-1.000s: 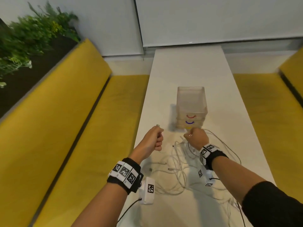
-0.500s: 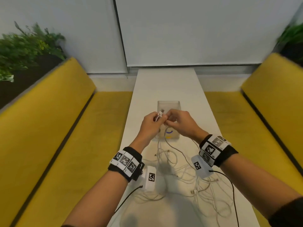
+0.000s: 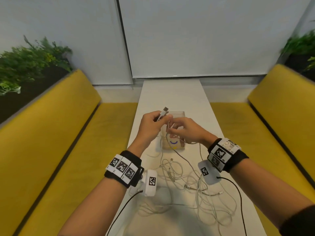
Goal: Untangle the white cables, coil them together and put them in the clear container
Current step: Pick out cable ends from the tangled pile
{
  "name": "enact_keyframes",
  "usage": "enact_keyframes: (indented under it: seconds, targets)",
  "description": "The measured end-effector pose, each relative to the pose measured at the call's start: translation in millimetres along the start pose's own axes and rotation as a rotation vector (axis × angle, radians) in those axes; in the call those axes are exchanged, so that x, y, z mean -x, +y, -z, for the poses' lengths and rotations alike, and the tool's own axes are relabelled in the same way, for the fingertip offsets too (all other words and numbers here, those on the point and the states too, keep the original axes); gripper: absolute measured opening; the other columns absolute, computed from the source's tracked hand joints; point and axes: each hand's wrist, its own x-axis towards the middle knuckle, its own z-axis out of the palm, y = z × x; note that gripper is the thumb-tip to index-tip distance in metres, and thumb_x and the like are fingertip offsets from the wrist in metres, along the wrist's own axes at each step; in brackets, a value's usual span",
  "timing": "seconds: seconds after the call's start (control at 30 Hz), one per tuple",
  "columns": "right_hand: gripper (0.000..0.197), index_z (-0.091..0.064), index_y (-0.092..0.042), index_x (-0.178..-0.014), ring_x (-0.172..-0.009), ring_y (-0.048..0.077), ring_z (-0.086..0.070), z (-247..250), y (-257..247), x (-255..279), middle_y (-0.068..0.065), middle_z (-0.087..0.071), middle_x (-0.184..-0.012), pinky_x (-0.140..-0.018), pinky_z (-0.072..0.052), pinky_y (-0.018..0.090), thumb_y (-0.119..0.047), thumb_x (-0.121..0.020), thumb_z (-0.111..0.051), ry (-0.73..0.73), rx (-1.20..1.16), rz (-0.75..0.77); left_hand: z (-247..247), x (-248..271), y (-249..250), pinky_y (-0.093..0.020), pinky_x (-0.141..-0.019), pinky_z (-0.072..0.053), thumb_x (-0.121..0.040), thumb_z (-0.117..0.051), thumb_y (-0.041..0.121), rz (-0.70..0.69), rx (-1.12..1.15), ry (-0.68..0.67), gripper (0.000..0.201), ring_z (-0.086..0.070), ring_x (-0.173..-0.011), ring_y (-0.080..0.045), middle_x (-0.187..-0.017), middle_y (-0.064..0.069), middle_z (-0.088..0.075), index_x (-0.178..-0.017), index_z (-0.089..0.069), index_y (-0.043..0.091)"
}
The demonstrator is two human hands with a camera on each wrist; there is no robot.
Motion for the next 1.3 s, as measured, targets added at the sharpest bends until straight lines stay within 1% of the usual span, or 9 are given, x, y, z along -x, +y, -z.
enact_keyframes:
  seconds: [0.1, 0.2, 0.33, 0.47, 0.57, 0.7, 0.87, 1.07, 1.3]
  targets:
    - [0.013, -0.063, -0.016, -0.092, -0.057, 0.035, -0.070, 3.7, 1.3, -1.7, 0.012, -0.072, -0.086, -0.047, -0.057, 0.040, -0.028, -0.094, -0.063, -0.117, -0.048, -0.052, 2.6, 1.4, 8.7, -0.024, -0.053, -0.034, -0.091, -0.072, 0.025, -0.027, 0.059, 0.057, 0.016, -0.039, -0.056, -0.007, -0.062, 0.015, -0.057, -0.076, -0.071, 0.020]
    - [0.012, -0.066, -0.012, -0.088, -0.056, 0.028, -0.065, -2.2, 22.8, -1.1, 0.014, -0.062, -0.081, -0.044, -0.055, 0.037, -0.023, -0.091, -0.069, -0.195, 0.050, -0.076, 6.2, 4.0, 36.1, -0.023, -0.056, -0.038, -0.101, -0.058, 0.025, -0.131, 0.176, 0.148, 0.019, -0.043, -0.057, -0.011, -0.068, -0.002, -0.066, -0.086, -0.065, 0.015]
    - [0.019, -0.073, -0.012, -0.085, -0.066, 0.012, -0.052, -14.0, 57.8, 3.2, 0.009, -0.059, -0.077, -0.060, -0.045, 0.029, -0.032, -0.086, -0.074, -0.098, 0.152, -0.045, 28.3, 0.1, 83.3, -0.029, -0.066, -0.049, -0.107, -0.042, 0.033, -0.239, 0.356, 0.255, 0.026, -0.053, -0.058, -0.016, -0.059, 0.000, -0.041, -0.095, -0.052, 0.012]
    - [0.023, -0.072, -0.009, -0.082, -0.073, 0.000, -0.049, -11.5, 47.5, 5.6, 0.003, -0.056, -0.082, -0.070, -0.040, 0.024, -0.030, -0.091, -0.068, 0.012, 0.190, 0.009, 29.9, 3.1, 91.4, -0.025, -0.048, -0.028, -0.105, -0.042, 0.041, -0.146, 0.364, 0.170, 0.043, -0.025, -0.054, -0.012, -0.068, -0.001, -0.025, -0.141, -0.034, 0.020]
    - [0.026, -0.069, -0.015, -0.077, -0.091, 0.012, -0.061, 0.7, 32.3, 3.5, 0.010, -0.060, -0.097, -0.084, -0.048, 0.023, -0.034, -0.094, -0.063, 0.079, 0.046, 0.020, 25.3, 6.3, 76.8, -0.024, -0.048, -0.022, -0.108, -0.041, 0.029, -0.080, 0.269, 0.152, 0.018, -0.022, -0.055, -0.011, -0.066, 0.004, -0.028, -0.111, -0.047, 0.012]
    - [0.027, -0.060, -0.013, -0.078, -0.089, 0.025, -0.065, 17.7, 31.6, 7.0, 0.007, -0.065, -0.084, -0.085, -0.047, 0.031, -0.030, -0.099, -0.056, 0.172, -0.264, 0.020, 36.4, 8.5, 73.3, -0.021, -0.044, -0.025, -0.109, -0.039, 0.028, -0.064, 0.309, 0.273, 0.027, -0.026, -0.052, -0.009, -0.064, 0.005, -0.032, -0.085, -0.045, 0.016]
    - [0.044, -0.055, -0.002, -0.075, -0.065, 0.015, -0.054, 2.5, 76.5, 11.6, 0.005, -0.060, -0.069, -0.064, -0.042, 0.029, -0.040, -0.098, -0.055, 0.030, 0.055, -0.093, 45.7, 11.1, 95.9, -0.024, -0.045, -0.020, -0.110, -0.031, 0.032, -0.208, 0.474, 0.375, 0.026, -0.022, -0.052, -0.009, -0.064, 0.006, -0.029, -0.091, -0.038, 0.016]
    - [0.032, -0.056, -0.022, -0.079, -0.083, 0.019, -0.059, -7.5, 135.9, 34.4, -0.003, -0.063, -0.084, -0.074, -0.043, 0.028, -0.035, -0.104, -0.041, -0.063, 0.216, -0.214, 68.1, 14.7, 127.5, -0.024, -0.045, -0.020, -0.110, -0.028, 0.034, -0.383, 0.586, 0.456, 0.026, -0.016, -0.054, -0.013, -0.066, 0.003, -0.026, -0.092, -0.038, 0.018]
    - [0.025, -0.053, -0.034, -0.077, -0.097, 0.023, -0.050, -1.0, 156.3, 28.1, 0.009, -0.055, -0.094, -0.083, -0.040, 0.035, -0.038, -0.101, -0.047, -0.118, 0.418, -0.244, 72.9, 13.8, 139.9, -0.026, -0.046, -0.020, -0.110, -0.027, 0.034, -0.472, 0.612, 0.496, 0.024, -0.017, -0.053, -0.014, -0.065, 0.002, -0.025, -0.097, -0.035, 0.014]
